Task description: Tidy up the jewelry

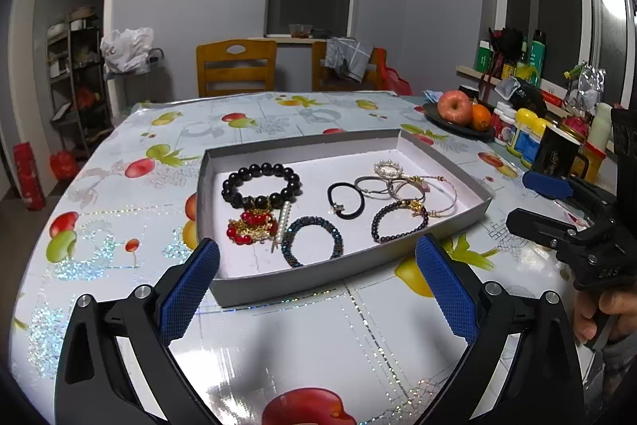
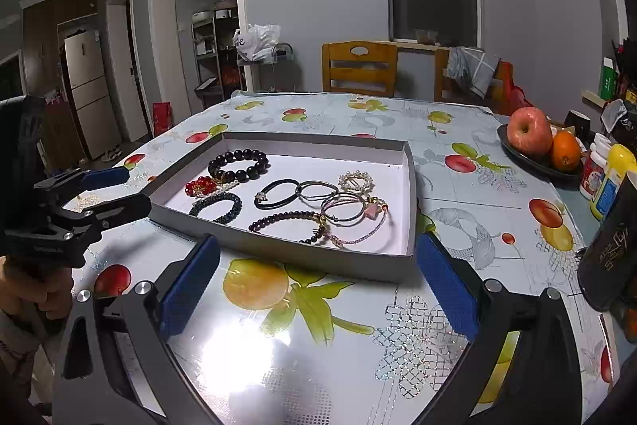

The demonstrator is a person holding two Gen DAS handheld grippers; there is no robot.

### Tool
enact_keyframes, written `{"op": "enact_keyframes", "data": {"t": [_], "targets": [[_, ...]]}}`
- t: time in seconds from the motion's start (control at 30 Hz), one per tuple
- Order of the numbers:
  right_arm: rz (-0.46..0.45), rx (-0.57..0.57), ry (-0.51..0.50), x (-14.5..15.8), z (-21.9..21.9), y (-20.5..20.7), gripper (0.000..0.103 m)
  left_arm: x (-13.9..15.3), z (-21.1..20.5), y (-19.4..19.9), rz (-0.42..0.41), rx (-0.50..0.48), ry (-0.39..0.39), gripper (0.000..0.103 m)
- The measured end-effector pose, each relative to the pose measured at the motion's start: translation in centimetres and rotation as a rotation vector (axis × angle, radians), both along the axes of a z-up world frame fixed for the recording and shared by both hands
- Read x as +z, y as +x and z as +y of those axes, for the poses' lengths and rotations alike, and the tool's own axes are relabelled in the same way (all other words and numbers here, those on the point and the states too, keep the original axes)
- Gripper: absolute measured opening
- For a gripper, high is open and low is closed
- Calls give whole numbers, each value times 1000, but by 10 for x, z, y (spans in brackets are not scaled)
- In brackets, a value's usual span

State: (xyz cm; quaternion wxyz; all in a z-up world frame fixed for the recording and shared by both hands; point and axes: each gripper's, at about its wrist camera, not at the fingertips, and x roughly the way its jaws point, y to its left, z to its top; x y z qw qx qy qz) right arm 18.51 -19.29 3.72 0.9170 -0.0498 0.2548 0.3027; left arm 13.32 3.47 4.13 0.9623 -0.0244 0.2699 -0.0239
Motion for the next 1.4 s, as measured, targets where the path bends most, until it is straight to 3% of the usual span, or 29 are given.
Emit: {"op": "enact_keyframes", "data": {"t": [1.4], "targets": [[-13, 1, -8, 0, 3, 1, 97, 3, 0, -2, -7, 7, 5, 98]]}}
